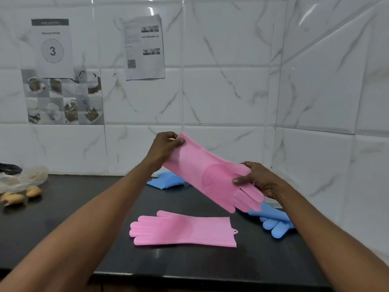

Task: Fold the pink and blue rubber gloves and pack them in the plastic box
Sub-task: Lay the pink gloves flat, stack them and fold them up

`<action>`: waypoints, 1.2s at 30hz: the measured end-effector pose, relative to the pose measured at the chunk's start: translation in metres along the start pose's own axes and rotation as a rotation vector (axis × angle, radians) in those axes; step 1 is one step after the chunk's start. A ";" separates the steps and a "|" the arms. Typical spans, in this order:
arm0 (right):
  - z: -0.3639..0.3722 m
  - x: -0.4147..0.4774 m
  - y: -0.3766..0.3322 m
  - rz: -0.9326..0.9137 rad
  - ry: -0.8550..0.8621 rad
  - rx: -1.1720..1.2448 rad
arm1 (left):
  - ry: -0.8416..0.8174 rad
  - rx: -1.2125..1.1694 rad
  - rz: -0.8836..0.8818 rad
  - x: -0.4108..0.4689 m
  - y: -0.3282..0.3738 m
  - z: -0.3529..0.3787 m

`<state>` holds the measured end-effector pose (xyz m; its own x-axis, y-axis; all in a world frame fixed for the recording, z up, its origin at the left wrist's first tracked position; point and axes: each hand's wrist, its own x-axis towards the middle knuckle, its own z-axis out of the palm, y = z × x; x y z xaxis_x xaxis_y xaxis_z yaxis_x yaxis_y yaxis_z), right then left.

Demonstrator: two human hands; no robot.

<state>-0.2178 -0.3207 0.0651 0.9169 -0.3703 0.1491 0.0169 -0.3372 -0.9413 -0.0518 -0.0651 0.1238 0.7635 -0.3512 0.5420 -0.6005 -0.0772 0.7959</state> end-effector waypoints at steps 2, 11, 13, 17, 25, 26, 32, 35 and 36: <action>0.013 0.000 0.001 0.011 0.233 -0.303 | 0.066 0.040 -0.006 0.000 0.005 0.005; 0.067 -0.025 -0.032 0.060 -0.075 0.408 | -0.344 0.079 -0.149 -0.039 0.044 0.070; 0.076 -0.026 -0.022 0.102 -0.005 0.363 | -0.538 -0.062 -0.303 -0.061 0.035 0.083; 0.072 -0.020 0.015 0.222 0.211 0.243 | -0.494 -0.397 -0.491 -0.102 0.001 0.079; 0.090 -0.005 -0.015 -0.123 0.303 -0.473 | -0.997 -0.583 -0.594 -0.237 -0.045 0.115; 0.097 -0.002 -0.033 -0.183 0.295 -0.504 | -0.985 -0.641 -0.592 -0.237 -0.044 0.126; 0.110 0.011 -0.131 -0.341 0.356 -0.421 | -0.428 -1.265 -0.789 -0.185 -0.037 0.174; 0.088 0.013 -0.139 -0.286 0.418 -0.173 | 0.063 -1.700 -0.822 -0.159 -0.042 0.166; 0.078 0.012 -0.133 -0.257 0.429 -0.114 | 0.176 -1.792 -0.766 -0.154 -0.042 0.155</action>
<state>-0.1783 -0.2126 0.1682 0.6421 -0.5773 0.5045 0.1546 -0.5470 -0.8227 -0.1811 -0.1520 -0.0346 0.7820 -0.6195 -0.0679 0.6232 0.7773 0.0860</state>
